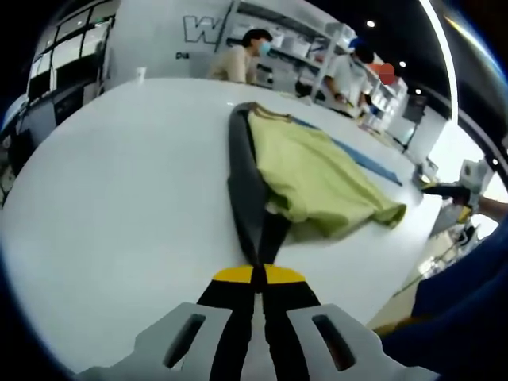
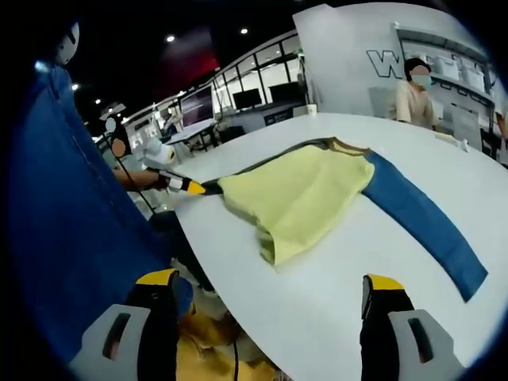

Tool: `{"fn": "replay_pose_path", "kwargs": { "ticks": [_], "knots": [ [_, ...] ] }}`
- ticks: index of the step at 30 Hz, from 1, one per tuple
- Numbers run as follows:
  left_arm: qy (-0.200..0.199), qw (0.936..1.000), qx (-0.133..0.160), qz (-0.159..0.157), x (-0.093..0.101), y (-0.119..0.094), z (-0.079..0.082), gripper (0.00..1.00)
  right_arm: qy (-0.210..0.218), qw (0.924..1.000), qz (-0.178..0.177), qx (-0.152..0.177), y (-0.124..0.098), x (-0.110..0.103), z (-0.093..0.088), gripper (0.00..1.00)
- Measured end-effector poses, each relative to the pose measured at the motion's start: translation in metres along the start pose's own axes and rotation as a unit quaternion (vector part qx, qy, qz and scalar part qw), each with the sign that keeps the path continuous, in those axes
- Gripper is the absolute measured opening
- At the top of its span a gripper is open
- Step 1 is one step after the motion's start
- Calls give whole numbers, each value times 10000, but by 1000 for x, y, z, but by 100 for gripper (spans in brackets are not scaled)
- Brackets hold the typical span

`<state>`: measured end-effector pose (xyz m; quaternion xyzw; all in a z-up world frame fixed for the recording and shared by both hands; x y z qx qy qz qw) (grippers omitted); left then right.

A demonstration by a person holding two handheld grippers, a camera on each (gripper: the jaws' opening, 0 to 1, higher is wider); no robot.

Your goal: Fold the garment on the visible template until the final outline fits inside the template.

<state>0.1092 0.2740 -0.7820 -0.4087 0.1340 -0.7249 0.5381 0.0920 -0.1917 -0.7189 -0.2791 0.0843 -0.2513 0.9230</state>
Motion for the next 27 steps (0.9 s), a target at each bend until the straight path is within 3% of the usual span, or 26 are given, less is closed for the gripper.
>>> {"fn": "replay_pose_path", "kwargs": {
  "ticks": [5, 12, 16, 21, 24, 27],
  "knots": [
    [129, 9998, 56, 127, -7, -9, 13, 0, 25, 10000, 3, 20, 1, -1, 0, 95],
    [304, 9988, 199, 323, -27, -21, 45, 0, 69, 10000, 49, 28, 6, -2, -1, 94],
    [386, 9980, 272, 411, -23, -31, 64, 0, 91, 9999, 60, 53, 7, -3, 0, 94],
    [510, 9975, 214, 444, -36, -31, 81, 0, 153, 9998, 28, 77, 7, 0, 0, 93],
    [658, 9969, 41, 437, -59, -25, 98, 0, 203, 9997, -2, 104, 6, 1, 0, 92],
    [804, 9956, -36, 488, -62, -28, 107, 0, 236, 9997, -32, 98, 6, 1, 0, 92]
  ]
}}
Point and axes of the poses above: the point that each gripper's makers call its tool centre point, and the gripper's own axes: y roughly forward along the fingers, x roughly to its right, z roughly out of its top, the point moved 10 cm from there along -y, roughly backward along the fingers, and after that the axes turned 15 degrees about -y, right-handed, at the moved point
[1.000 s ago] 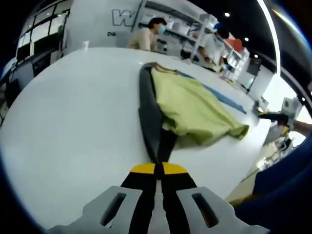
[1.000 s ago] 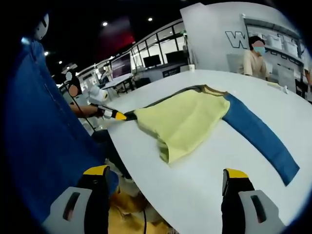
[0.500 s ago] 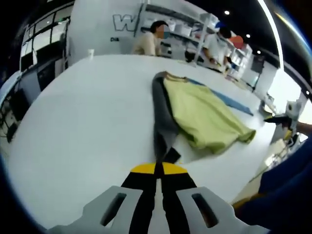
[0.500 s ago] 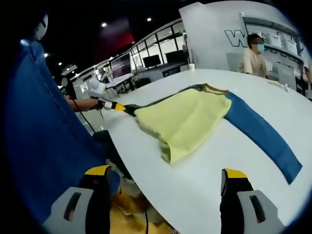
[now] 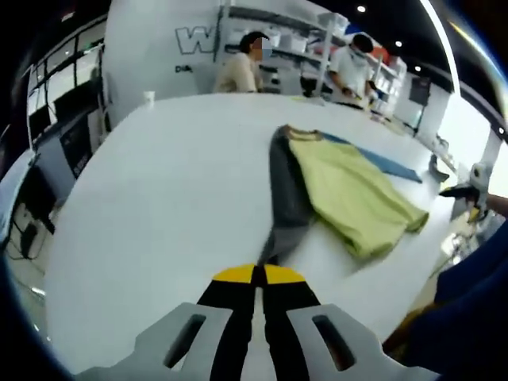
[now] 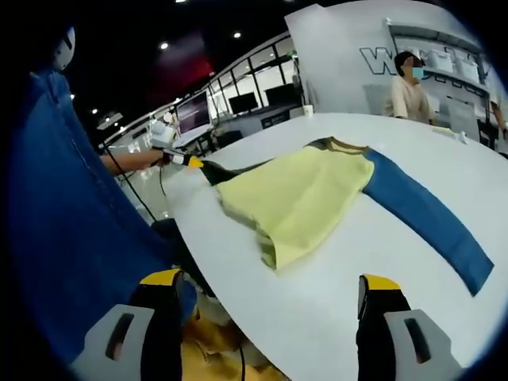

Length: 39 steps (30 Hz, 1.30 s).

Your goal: Fold the garment on the visible template until the final outline fits inside the template.

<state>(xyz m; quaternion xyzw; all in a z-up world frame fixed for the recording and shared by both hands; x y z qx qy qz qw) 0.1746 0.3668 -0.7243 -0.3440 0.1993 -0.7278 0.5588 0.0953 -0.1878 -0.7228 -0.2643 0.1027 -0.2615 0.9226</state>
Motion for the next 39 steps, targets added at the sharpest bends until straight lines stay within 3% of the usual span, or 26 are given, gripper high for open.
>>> {"fn": "replay_pose_path", "kwargs": {
  "ticks": [19, 27, 34, 36, 39],
  "knots": [
    [150, 9986, -499, 26, -71, 4, 45, 0, 329, 9991, -256, -61, 2, -18, -8, 90],
    [362, 9960, -815, -76, -85, 7, 53, 0, 431, 9985, -328, -111, 7, -26, -7, 90],
    [387, 9952, -889, -122, -99, 8, 59, 0, 481, 9981, -360, -147, 14, -32, -3, 90],
    [250, 9950, -937, -222, -117, 12, 64, 0, 510, 9979, -343, -196, 20, -38, -1, 90],
    [195, 9943, -1012, -266, -125, 14, 66, 0, 510, 9979, -338, -232, 23, -40, 0, 89]
  ]
}}
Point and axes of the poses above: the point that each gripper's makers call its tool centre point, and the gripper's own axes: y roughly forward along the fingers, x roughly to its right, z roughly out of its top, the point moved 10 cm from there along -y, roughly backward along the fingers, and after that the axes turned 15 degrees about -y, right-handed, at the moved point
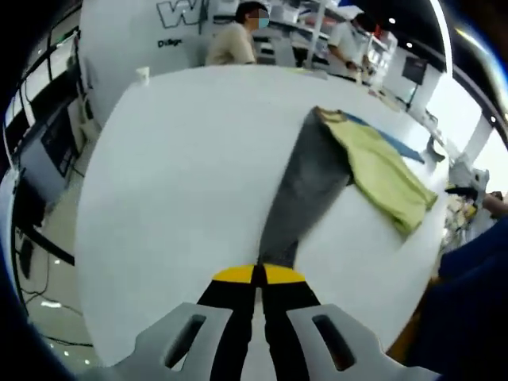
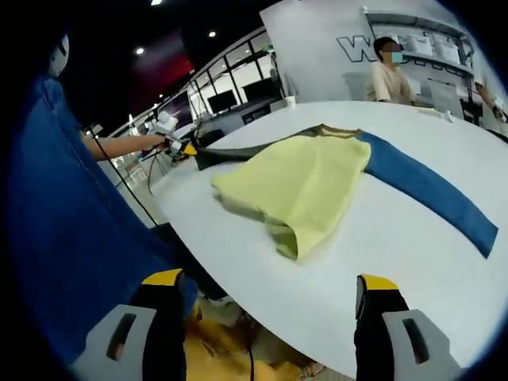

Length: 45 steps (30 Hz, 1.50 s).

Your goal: Fold the garment on the visible template until the final outline fits inside the template.

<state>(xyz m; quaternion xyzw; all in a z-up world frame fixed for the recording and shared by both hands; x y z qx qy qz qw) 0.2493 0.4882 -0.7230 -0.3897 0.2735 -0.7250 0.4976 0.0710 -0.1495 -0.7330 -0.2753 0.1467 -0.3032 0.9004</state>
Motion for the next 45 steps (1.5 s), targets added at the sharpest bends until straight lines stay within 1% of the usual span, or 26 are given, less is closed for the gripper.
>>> {"fn": "replay_pose_path", "kwargs": {
  "ticks": [1, 3, 7, 11, 14, 16, 18, 22, 24, 25, 26, 31, 35, 40, 42, 45],
  "knots": [
    [-29, 10000, -42, -70, -9, 2, 4, 0, 2, 10000, -8, -17, 2, -2, 1, 89],
    [-92, 9998, -116, -155, -14, 2, 5, 0, 21, 10000, -18, -15, 3, -3, 3, 89],
    [-88, 9997, -143, -166, -17, 0, 6, 0, 23, 10000, -28, -31, 5, -5, 5, 89],
    [-107, 9996, -148, -196, -27, 1, 10, 0, 17, 10000, -32, -59, 8, -7, 8, 90],
    [-64, 9995, -143, -282, -34, 3, 13, 0, -8, 9999, -95, -51, 11, -9, 15, 89],
    [-22, 9993, -163, -335, -34, 5, 14, 0, -31, 9999, -133, -33, 13, -11, 19, 89],
    [1, 9992, -164, -355, -35, 6, 14, 0, -51, 9999, -158, -34, 13, -11, 20, 89],
    [43, 9991, -183, -377, -44, 13, 17, 0, -68, 9997, -210, -92, 11, -13, 22, 90],
    [36, 9991, -198, -377, -45, 13, 18, 0, -74, 9997, -213, -134, 11, -14, 23, 90],
    [27, 9991, -201, -377, -52, 17, 20, 0, -75, 9996, -215, -141, 11, -15, 23, 90],
    [15, 9991, -193, -370, -55, 19, 21, 0, -80, 9996, -222, -160, 10, -15, 23, 90],
    [-36, 9993, -234, -304, -57, 23, 20, 0, -75, 9994, -225, -237, 8, -20, 23, 90],
    [-85, 9992, -257, -288, -66, 27, 27, 0, -53, 9992, -251, -296, 5, -20, 22, 90],
    [-185, 9993, -230, -210, -70, 26, 33, 0, -43, 9991, -273, -326, 5, -24, 24, 90],
    [-206, 9993, -251, -203, -77, 29, 39, 0, -22, 9990, -294, -322, 6, -25, 24, 90],
    [-236, 9991, -305, -167, -77, 29, 37, 0, -2, 9990, -304, -325, 7, -27, 23, 90]
  ]
}}
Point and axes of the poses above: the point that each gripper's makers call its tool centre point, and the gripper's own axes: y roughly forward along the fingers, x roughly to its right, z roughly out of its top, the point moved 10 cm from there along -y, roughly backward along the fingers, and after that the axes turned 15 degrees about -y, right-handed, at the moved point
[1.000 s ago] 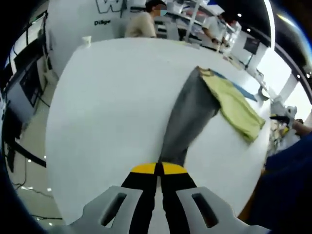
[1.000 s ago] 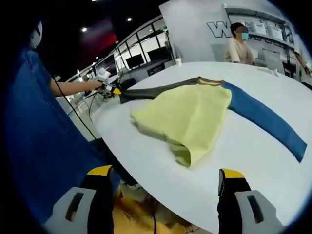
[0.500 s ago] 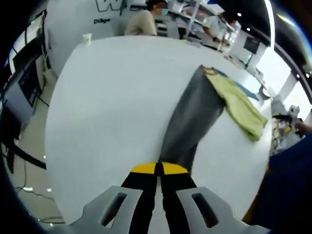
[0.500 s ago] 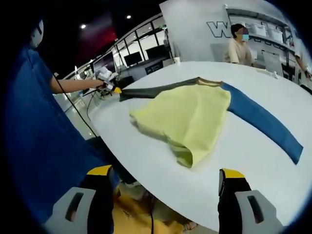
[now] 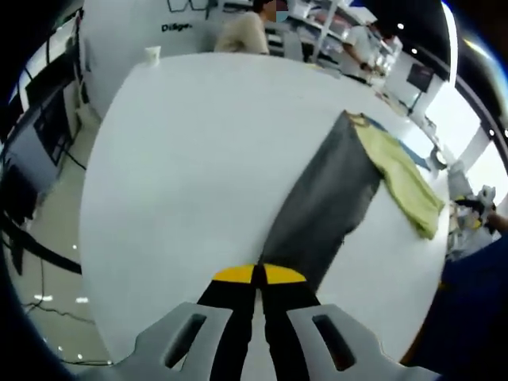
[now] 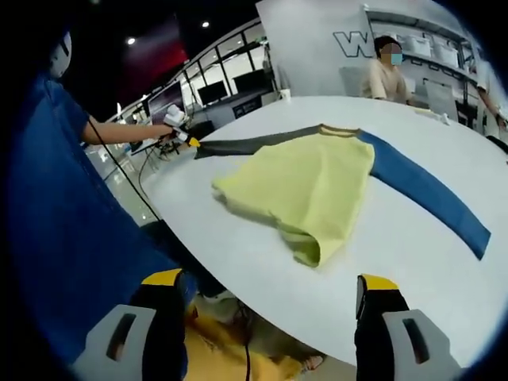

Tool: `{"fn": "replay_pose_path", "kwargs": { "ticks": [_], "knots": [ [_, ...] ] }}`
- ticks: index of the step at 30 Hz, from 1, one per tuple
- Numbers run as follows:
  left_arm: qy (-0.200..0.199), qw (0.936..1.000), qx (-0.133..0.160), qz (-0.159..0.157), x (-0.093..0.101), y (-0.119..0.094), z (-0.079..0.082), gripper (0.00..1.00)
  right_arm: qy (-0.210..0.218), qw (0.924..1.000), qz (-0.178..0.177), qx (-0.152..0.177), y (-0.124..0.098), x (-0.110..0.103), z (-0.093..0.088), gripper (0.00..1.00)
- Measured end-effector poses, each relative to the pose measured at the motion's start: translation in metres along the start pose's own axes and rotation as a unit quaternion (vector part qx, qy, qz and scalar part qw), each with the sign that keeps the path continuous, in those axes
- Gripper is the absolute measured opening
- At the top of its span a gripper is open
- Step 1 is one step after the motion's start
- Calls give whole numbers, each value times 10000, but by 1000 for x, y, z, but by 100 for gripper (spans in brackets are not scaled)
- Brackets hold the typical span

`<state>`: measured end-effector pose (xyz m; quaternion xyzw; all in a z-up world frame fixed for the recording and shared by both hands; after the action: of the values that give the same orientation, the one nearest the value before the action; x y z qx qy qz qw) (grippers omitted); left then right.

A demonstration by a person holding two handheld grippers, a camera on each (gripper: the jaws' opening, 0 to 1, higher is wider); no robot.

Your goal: Fold the garment on the visible template until the final outline fits inside the template.

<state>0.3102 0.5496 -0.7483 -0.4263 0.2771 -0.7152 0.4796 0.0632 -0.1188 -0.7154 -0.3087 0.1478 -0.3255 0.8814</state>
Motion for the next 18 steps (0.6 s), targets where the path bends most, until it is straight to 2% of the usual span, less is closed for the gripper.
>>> {"fn": "replay_pose_path", "kwargs": {
  "ticks": [8, 12, 14, 18],
  "knots": [
    [-15, 9999, -46, 90, -6, 8, 1, 0, 71, 10000, -54, 22, 0, -5, -2, 90],
    [64, 9994, 75, 317, -11, 5, 1, 8, 118, 9999, -88, 84, 0, -5, -3, 90],
    [42, 9992, 198, 333, -12, 0, 3, 12, 105, 9999, -82, 78, 1, -6, -3, 90],
    [23, 9987, 403, 324, -7, -5, 8, 14, 126, 9998, -72, 129, 3, -5, -4, 90]
  ]
}}
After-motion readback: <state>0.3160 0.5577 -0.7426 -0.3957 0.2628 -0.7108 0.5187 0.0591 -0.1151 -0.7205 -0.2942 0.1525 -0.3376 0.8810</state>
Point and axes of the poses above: the point that each gripper's makers call its tool centre point, and the gripper's own axes: y roughly forward along the fingers, x roughly to its right, z roughly out of its top, the point moved 10 cm from there along -y, roughly backward along the fingers, and after that the axes turned 15 degrees about -y, right-handed, at the moved point
